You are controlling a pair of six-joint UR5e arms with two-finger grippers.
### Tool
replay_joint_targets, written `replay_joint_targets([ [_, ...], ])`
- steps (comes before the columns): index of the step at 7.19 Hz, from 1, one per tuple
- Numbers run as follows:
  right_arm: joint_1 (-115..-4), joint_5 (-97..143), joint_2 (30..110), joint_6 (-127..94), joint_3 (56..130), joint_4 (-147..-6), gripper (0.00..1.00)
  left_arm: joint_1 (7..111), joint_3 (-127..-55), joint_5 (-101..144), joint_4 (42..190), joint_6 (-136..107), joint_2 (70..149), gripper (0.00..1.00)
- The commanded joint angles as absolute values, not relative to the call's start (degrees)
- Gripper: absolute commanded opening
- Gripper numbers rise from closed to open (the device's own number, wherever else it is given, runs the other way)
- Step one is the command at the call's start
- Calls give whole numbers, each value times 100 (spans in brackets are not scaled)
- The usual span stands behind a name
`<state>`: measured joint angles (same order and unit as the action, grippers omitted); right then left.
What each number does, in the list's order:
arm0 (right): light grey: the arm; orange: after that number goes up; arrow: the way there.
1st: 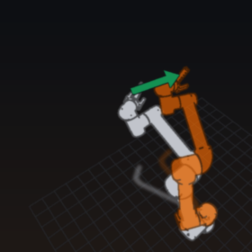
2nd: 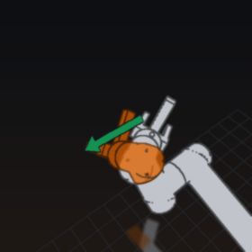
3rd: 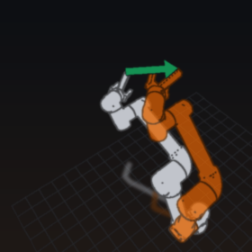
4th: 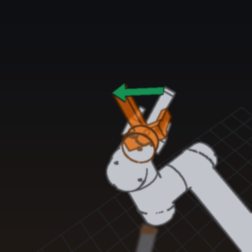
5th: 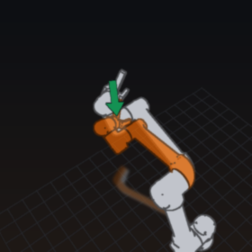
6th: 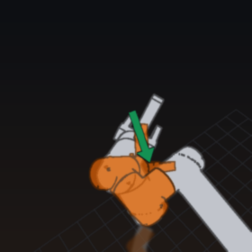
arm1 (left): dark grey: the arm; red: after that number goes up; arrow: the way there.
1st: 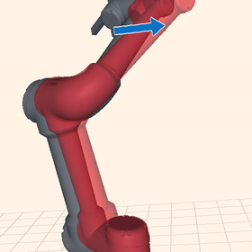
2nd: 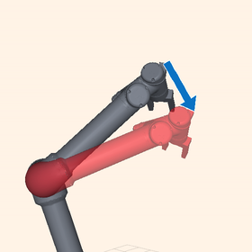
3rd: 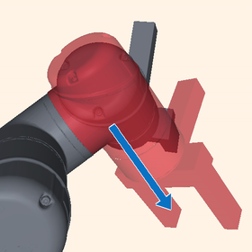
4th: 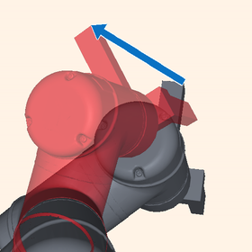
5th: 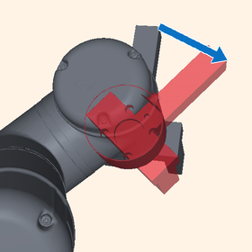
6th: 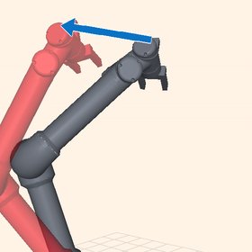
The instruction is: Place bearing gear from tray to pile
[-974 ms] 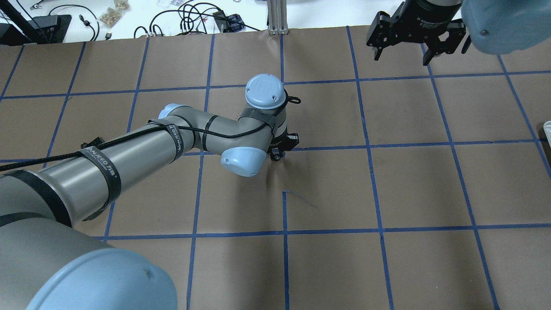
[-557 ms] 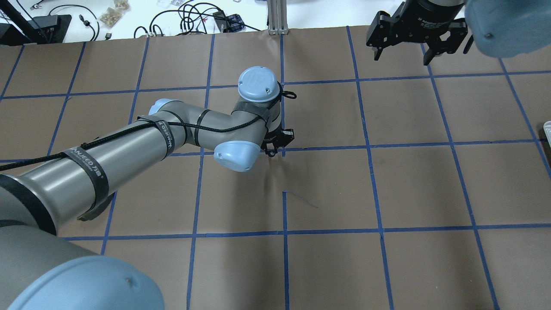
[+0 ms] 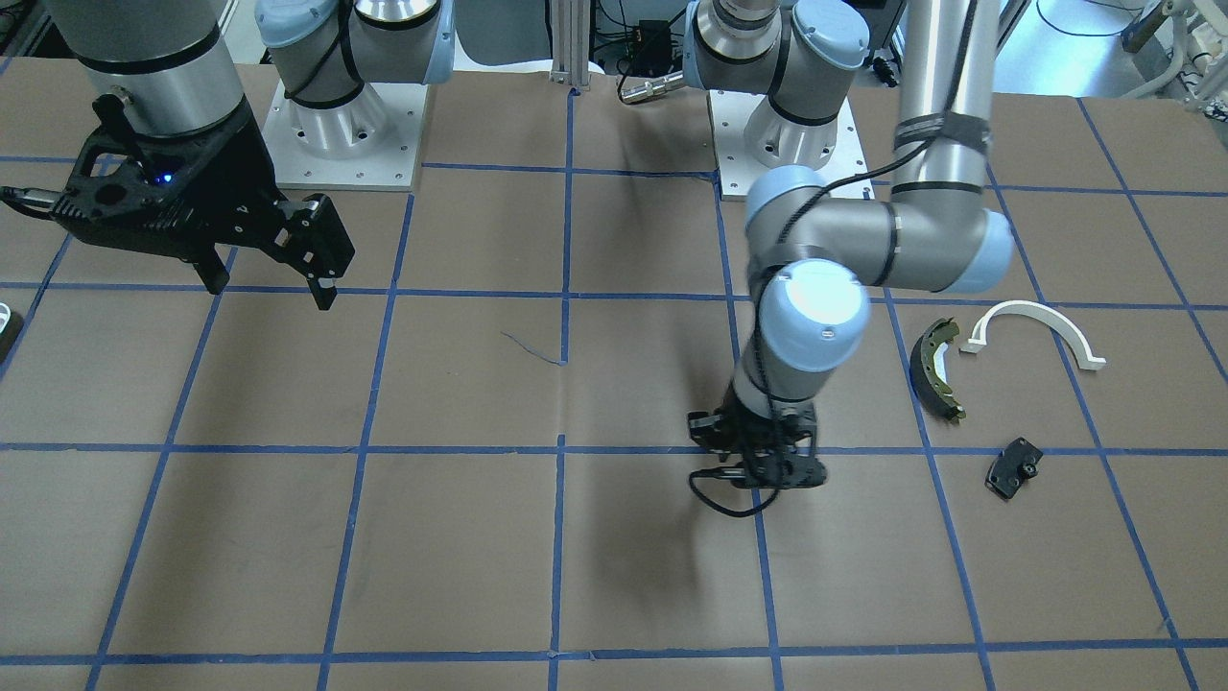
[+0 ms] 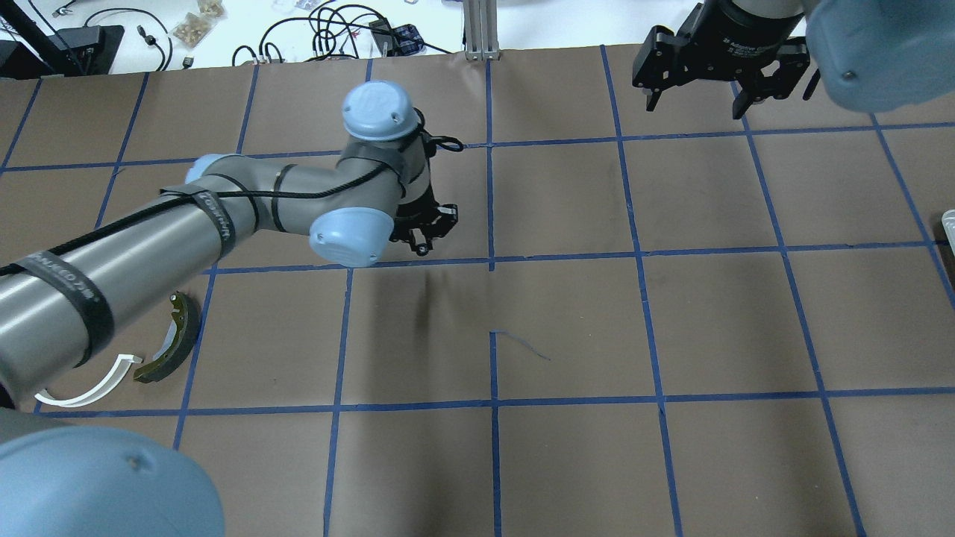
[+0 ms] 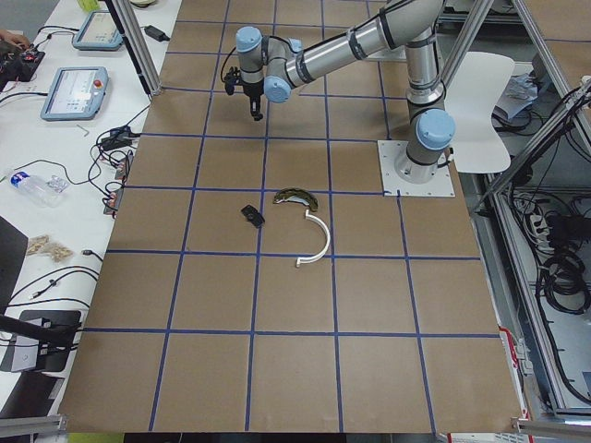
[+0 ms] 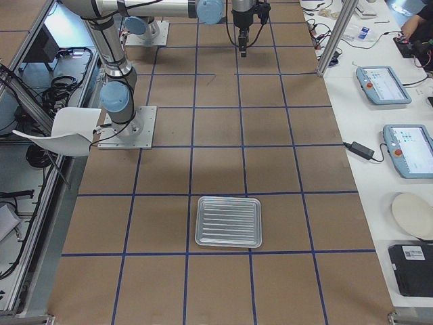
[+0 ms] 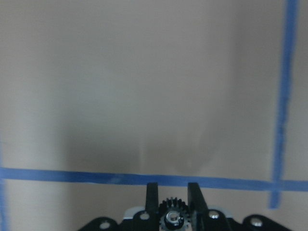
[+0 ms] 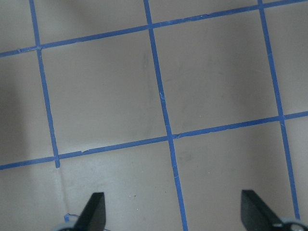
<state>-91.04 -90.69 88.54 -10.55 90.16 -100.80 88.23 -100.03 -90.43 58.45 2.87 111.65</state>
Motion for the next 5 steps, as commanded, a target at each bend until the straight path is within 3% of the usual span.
replay_joint_targets([
  [1, -9105, -9149, 8921, -1055, 9035, -10099, 100, 7678, -10020, -9366, 5898, 2127, 11004, 4],
  [3, -9105, -9158, 8930, -1046, 9035, -10011, 100, 6667, -9985, -9378, 5758, 3298, 11187, 4],
  [5, -9105, -9158, 8930, -1046, 9035, -10011, 100, 6486, -9941, -9325, 5319, 3744, 11538, 4],
])
